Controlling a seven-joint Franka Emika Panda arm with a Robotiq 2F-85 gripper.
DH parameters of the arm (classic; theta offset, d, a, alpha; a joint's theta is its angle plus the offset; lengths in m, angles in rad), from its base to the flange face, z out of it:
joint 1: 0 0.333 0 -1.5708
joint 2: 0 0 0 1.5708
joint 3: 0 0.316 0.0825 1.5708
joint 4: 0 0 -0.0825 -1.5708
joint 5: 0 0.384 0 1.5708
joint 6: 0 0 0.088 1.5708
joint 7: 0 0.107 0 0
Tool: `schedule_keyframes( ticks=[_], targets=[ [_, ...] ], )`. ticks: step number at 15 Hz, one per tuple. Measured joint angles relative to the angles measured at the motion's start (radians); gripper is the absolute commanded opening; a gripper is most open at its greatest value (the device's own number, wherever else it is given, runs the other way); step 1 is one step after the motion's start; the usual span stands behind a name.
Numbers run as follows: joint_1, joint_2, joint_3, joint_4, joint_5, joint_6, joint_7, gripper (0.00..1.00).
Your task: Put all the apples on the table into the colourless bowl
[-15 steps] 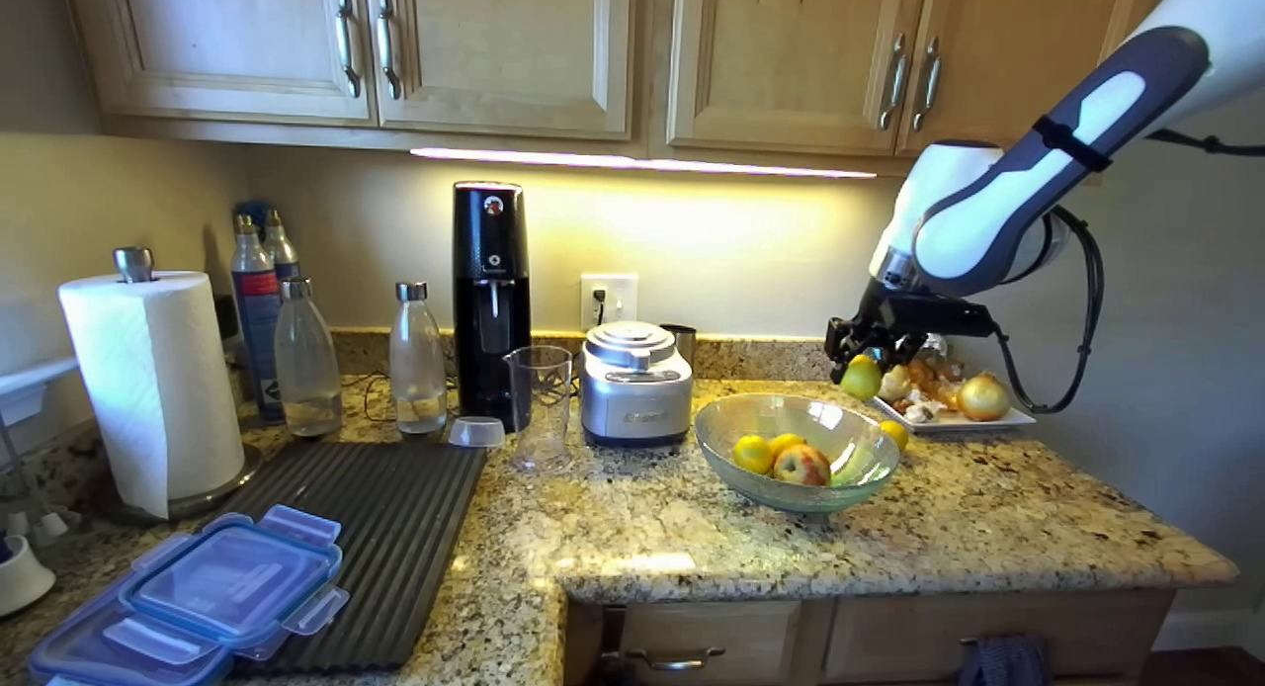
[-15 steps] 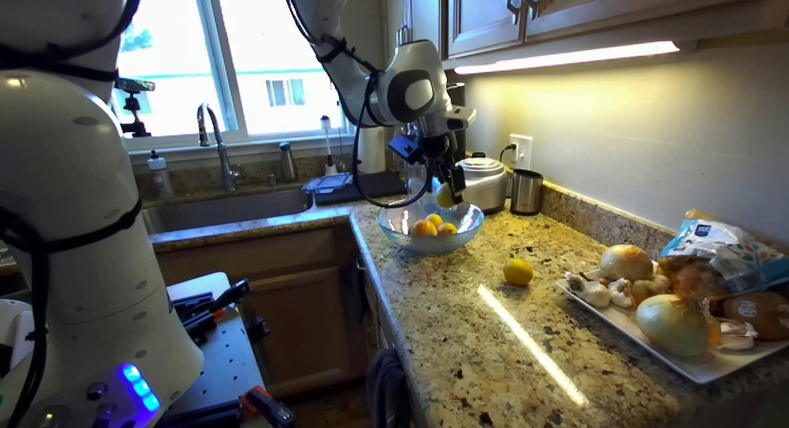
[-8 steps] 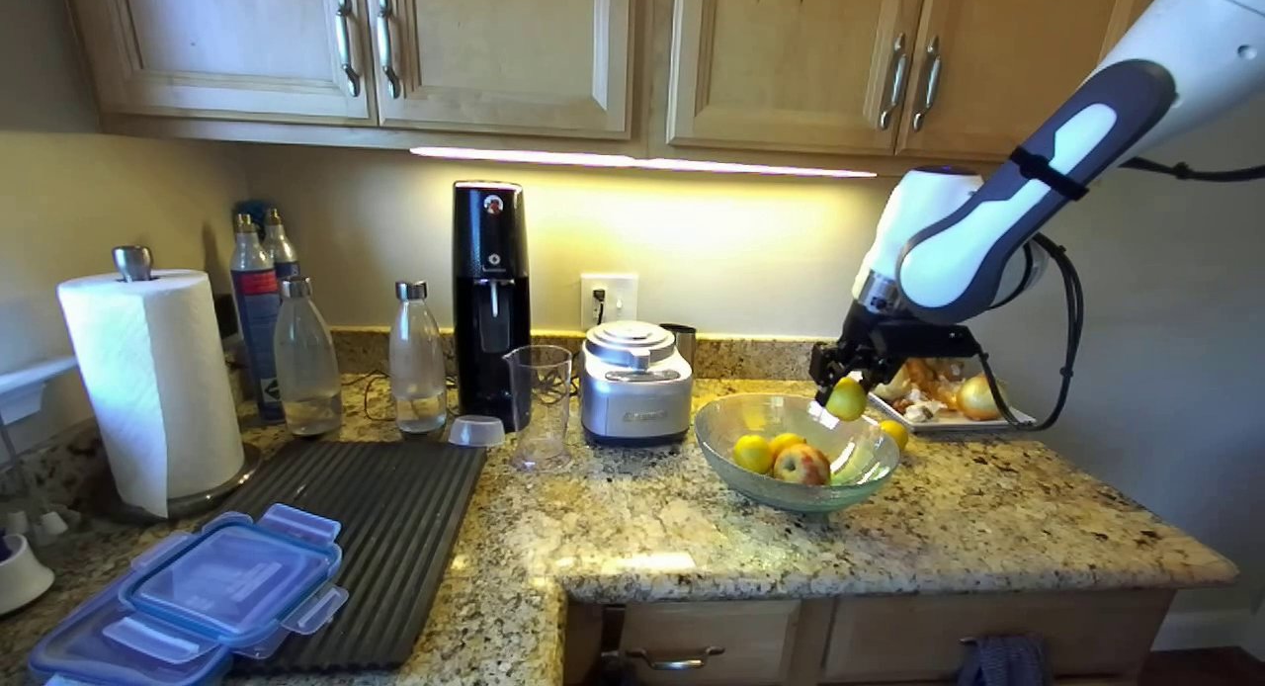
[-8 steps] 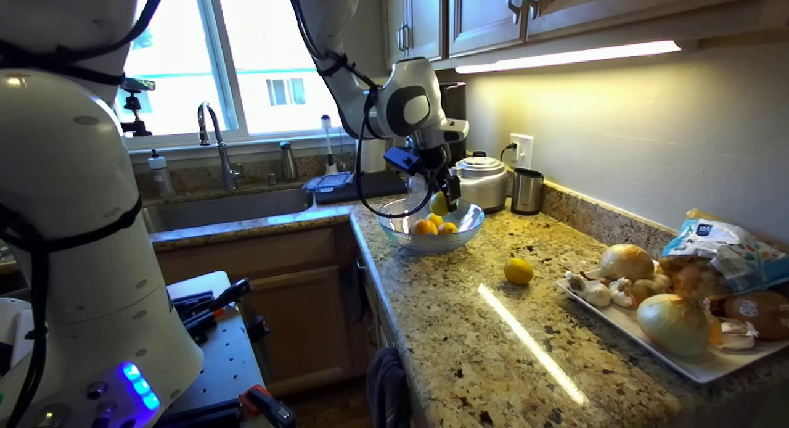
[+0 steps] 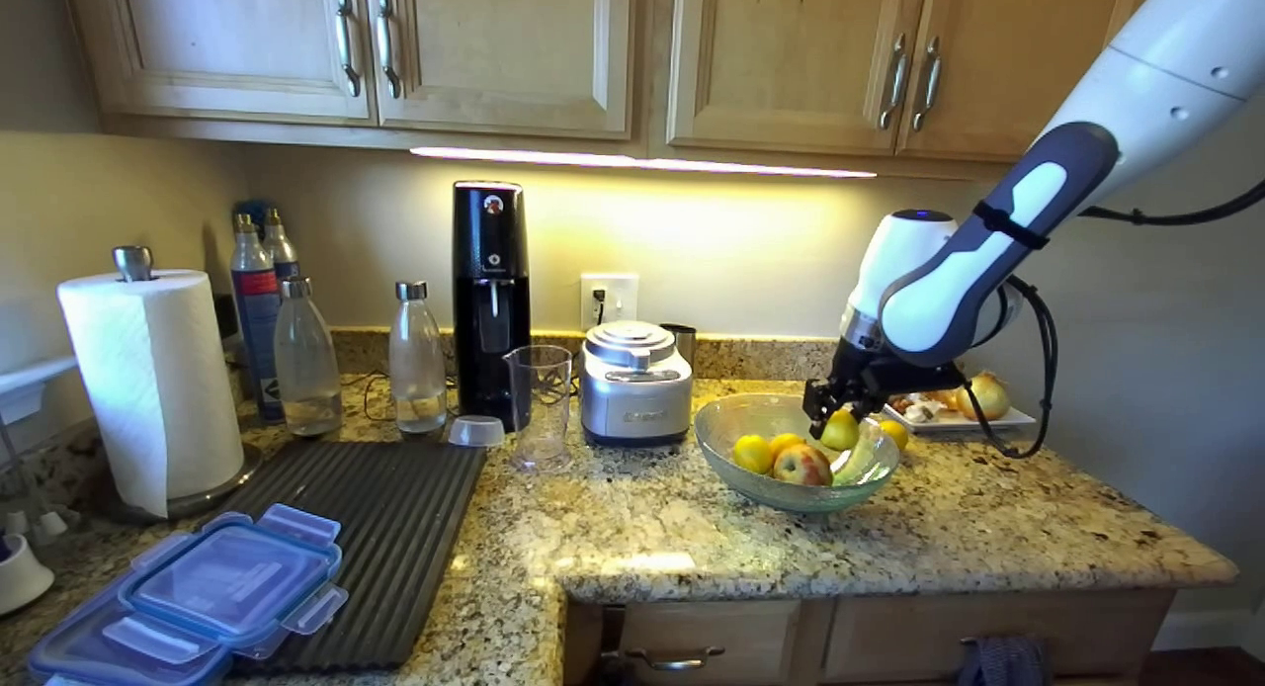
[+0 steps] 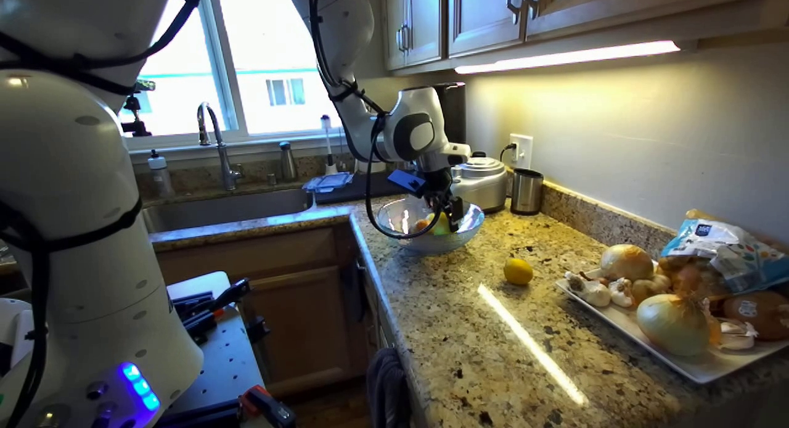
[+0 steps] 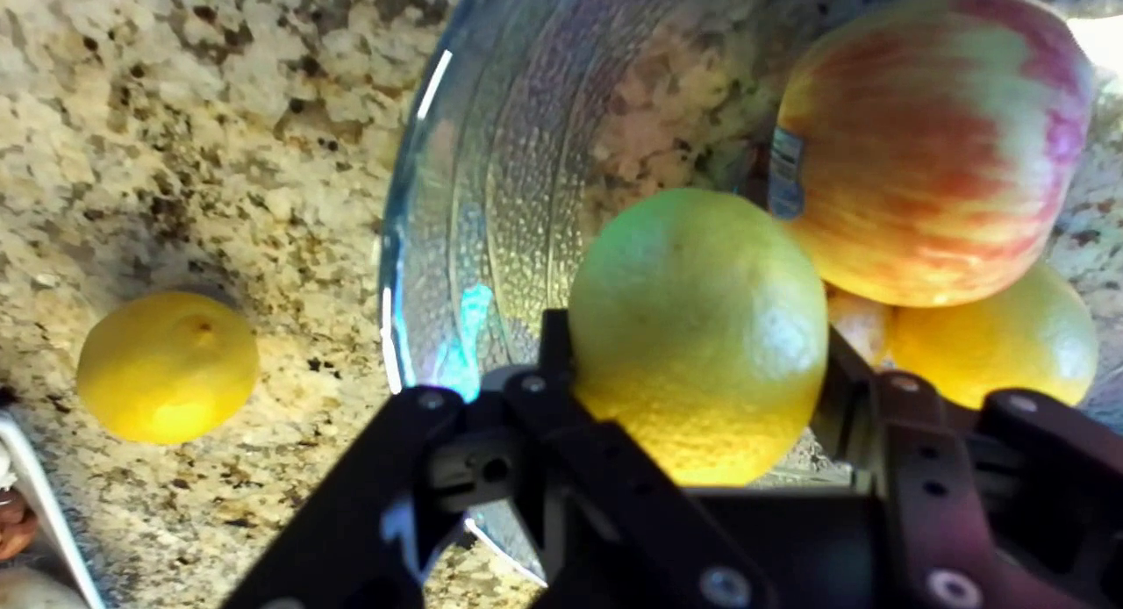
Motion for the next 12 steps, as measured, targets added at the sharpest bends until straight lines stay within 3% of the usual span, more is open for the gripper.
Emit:
schedule_keyframes(
  ticks=[1,3,5,12],
  targets=[
    [0.004,0.009,-0.002,0.005,-0.001,0.001,-0.001,0.87],
    [0.017,0.021,-0.007,0.013,-0.002,0.003,-0.007,0.88],
    [0.035,0.021,-0.019,0.017,-0.009,0.01,-0.011,0.99],
    [0.066,-0.018,-0.056,0.019,-0.016,0.039,-0.018,1.0]
  ],
)
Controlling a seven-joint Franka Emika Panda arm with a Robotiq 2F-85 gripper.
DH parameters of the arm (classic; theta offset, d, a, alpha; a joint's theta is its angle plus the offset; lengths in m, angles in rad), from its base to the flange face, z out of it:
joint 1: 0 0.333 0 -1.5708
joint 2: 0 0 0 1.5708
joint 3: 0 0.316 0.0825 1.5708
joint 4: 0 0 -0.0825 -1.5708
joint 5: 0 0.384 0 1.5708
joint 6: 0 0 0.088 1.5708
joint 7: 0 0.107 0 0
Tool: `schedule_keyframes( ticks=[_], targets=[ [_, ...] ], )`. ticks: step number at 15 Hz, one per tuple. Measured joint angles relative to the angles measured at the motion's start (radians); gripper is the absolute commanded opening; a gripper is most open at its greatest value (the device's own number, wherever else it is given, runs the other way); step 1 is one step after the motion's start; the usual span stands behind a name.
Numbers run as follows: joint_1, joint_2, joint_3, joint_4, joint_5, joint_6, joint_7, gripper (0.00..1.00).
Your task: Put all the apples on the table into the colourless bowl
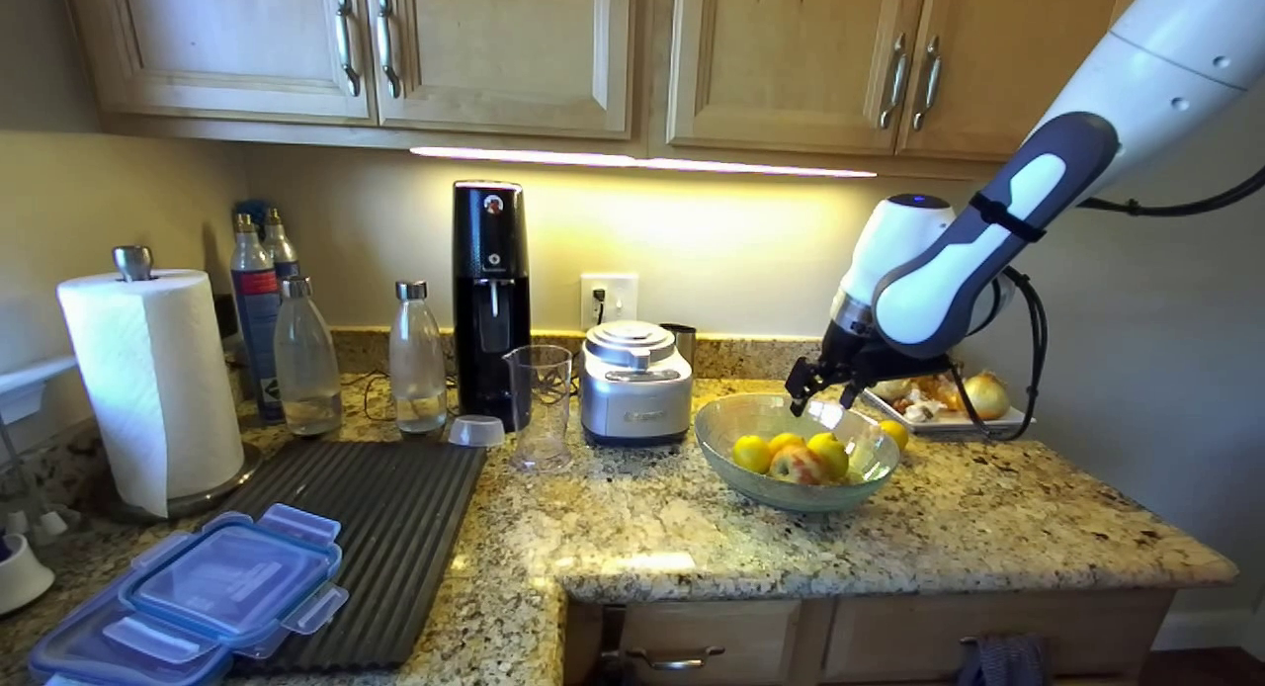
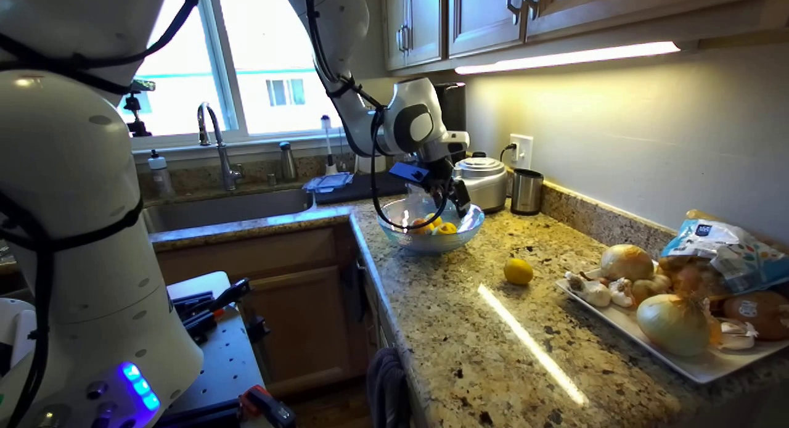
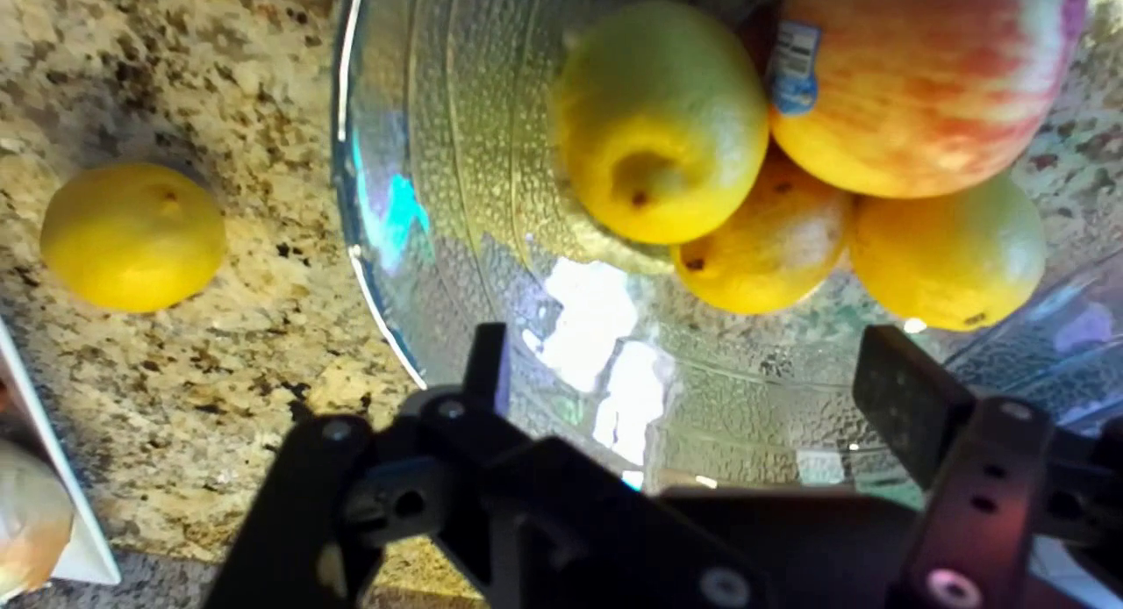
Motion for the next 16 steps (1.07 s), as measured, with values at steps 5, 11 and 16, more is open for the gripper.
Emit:
schedule_keyframes(
  ticks=[5,11,16],
  targets=[
    [0.028,-0.066,-0.085,-0.004,-0.002,-0.002,0.021,1.0],
    [0.042,-0.082,-0.203,-0.004,-0.006,-0.043,0.146,1.0],
    [0.035,-0.059,-0.234,0.004,-0.004,-0.128,0.261,1.0]
  ],
)
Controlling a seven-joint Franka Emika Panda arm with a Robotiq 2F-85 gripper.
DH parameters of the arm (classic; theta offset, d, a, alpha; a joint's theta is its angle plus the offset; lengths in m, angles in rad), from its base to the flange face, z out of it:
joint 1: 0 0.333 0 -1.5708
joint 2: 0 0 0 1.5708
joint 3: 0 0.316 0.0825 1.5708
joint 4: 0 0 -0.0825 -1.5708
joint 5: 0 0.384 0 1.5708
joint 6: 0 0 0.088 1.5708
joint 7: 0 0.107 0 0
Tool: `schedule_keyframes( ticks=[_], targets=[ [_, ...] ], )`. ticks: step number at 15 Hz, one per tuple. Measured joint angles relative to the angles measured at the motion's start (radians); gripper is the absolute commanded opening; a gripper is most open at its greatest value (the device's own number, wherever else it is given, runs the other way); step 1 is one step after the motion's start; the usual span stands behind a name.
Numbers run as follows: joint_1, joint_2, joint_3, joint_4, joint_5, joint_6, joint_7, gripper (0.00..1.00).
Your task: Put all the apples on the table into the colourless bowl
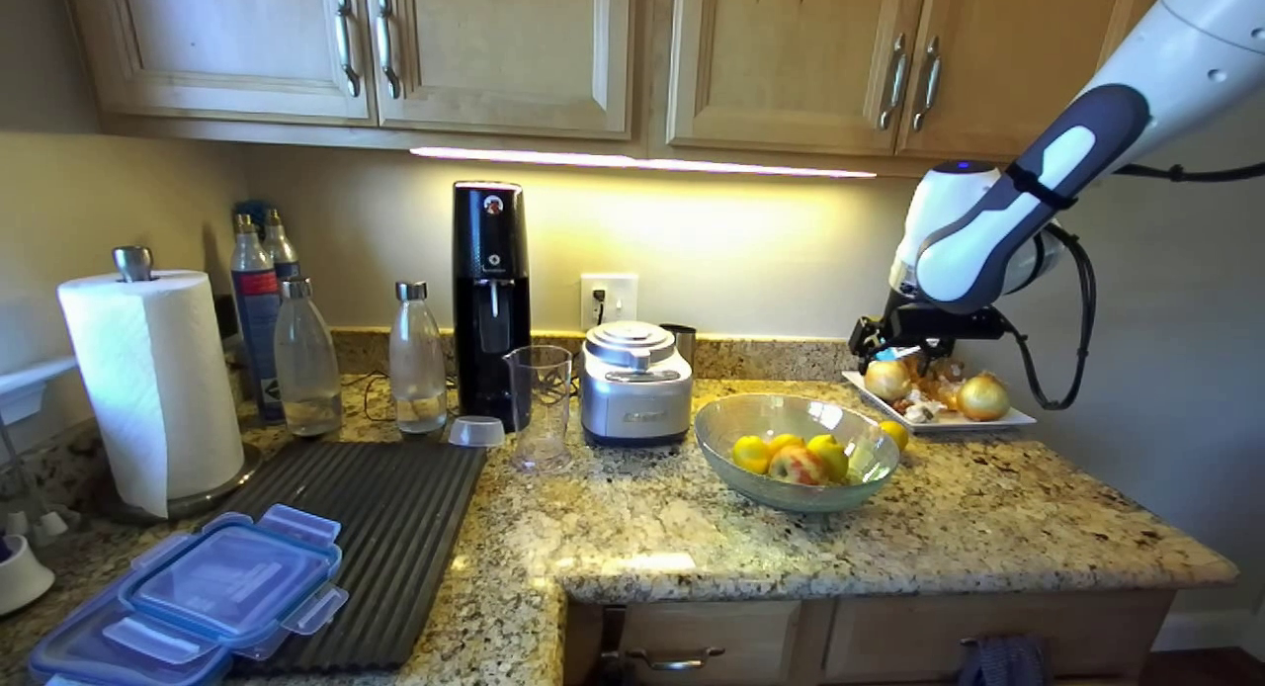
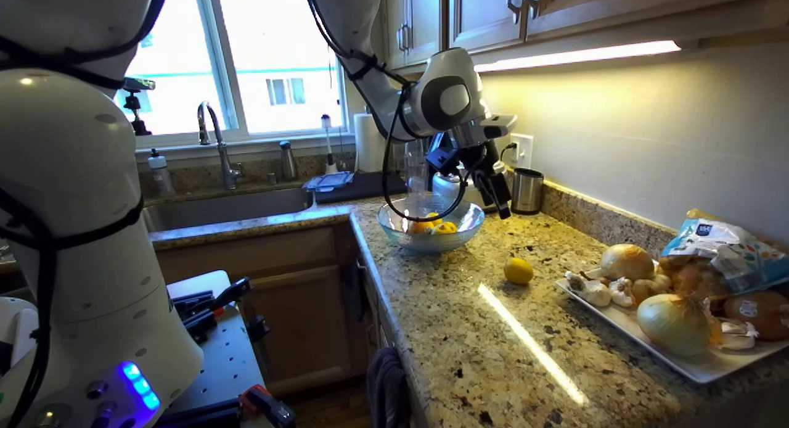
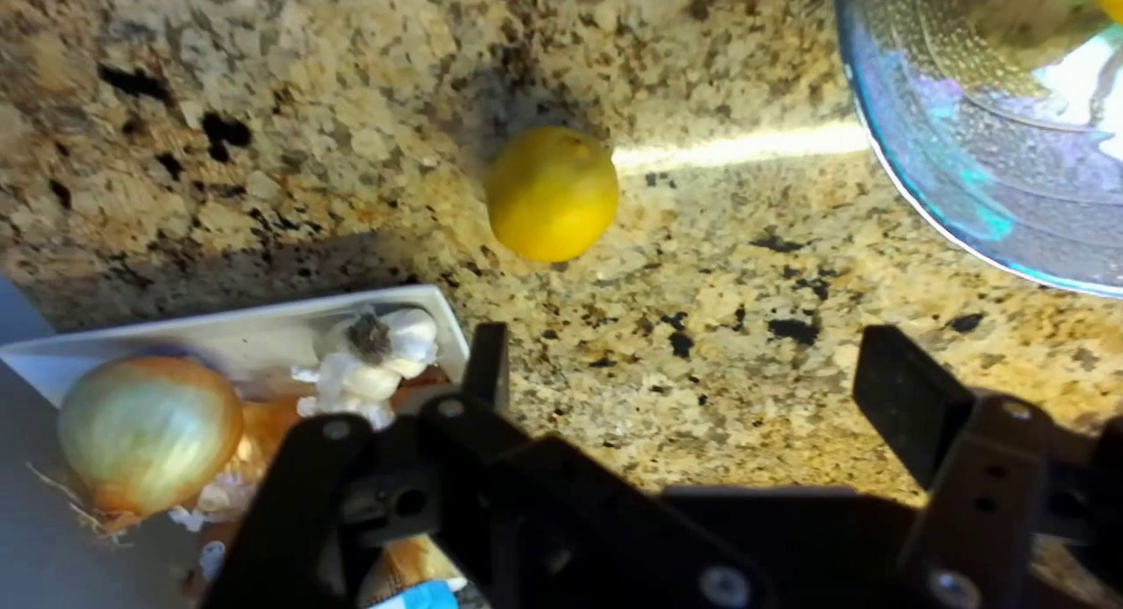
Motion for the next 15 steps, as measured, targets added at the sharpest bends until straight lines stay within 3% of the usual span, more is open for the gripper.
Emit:
schedule_keyframes(
  ticks=[7,15],
  targets=[
    [-0.032,0.124,0.003,0.071,0.008,-0.026,0.171,1.0],
    [-0.08,0.259,0.016,0.182,0.062,-0.027,0.214,1.0]
  ],
)
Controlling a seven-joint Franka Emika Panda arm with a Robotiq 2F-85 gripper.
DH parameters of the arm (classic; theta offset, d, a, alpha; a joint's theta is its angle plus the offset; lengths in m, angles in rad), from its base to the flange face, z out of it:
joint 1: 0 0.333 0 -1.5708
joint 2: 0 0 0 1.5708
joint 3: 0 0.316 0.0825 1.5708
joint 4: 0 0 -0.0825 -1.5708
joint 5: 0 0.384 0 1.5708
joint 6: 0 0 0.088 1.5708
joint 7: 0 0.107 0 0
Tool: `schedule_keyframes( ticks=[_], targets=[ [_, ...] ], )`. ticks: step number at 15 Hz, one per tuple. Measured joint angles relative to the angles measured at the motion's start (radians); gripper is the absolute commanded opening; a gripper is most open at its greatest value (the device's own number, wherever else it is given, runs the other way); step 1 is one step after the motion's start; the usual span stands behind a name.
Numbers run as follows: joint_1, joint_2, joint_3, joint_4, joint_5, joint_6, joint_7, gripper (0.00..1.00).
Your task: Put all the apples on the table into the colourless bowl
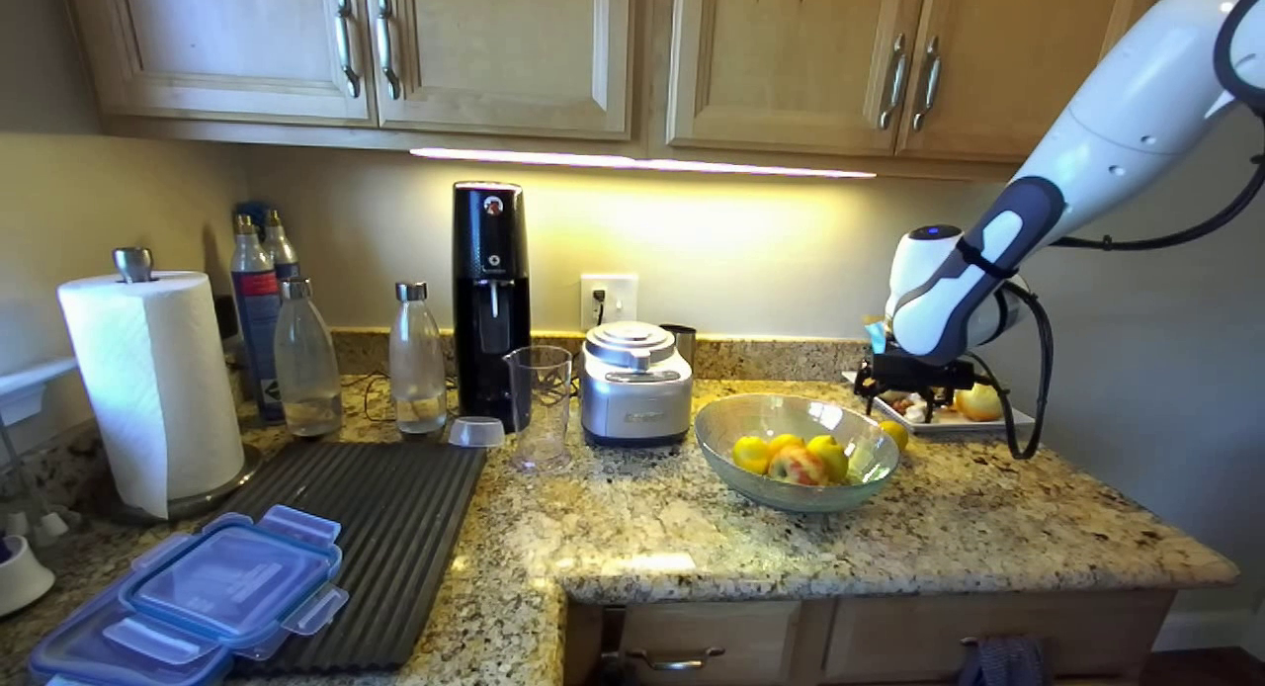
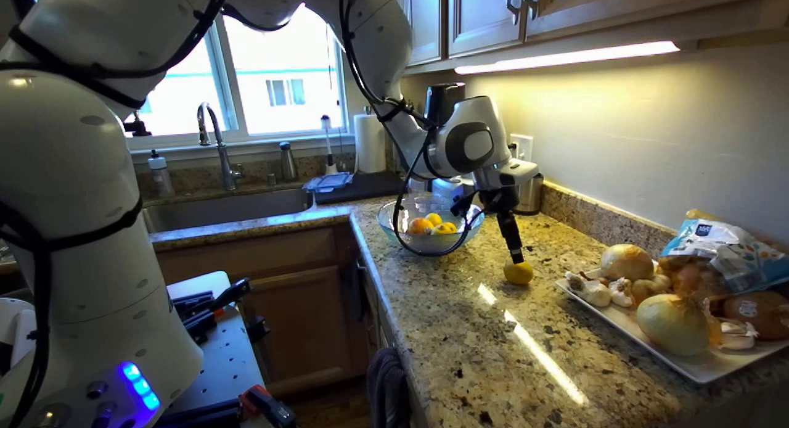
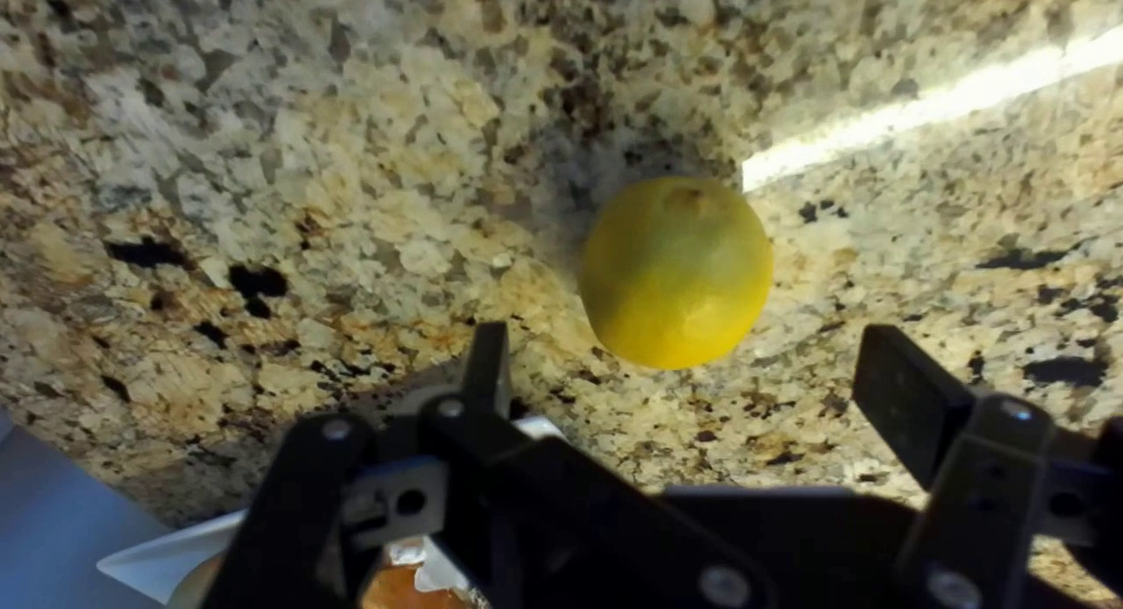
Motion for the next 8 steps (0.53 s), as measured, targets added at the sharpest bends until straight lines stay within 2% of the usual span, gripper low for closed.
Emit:
schedule_keyframes(
  ticks=[8],
  targets=[
    [-0.031,0.107,0.019,0.087,0.057,-0.008,0.0,1.0]
  ],
)
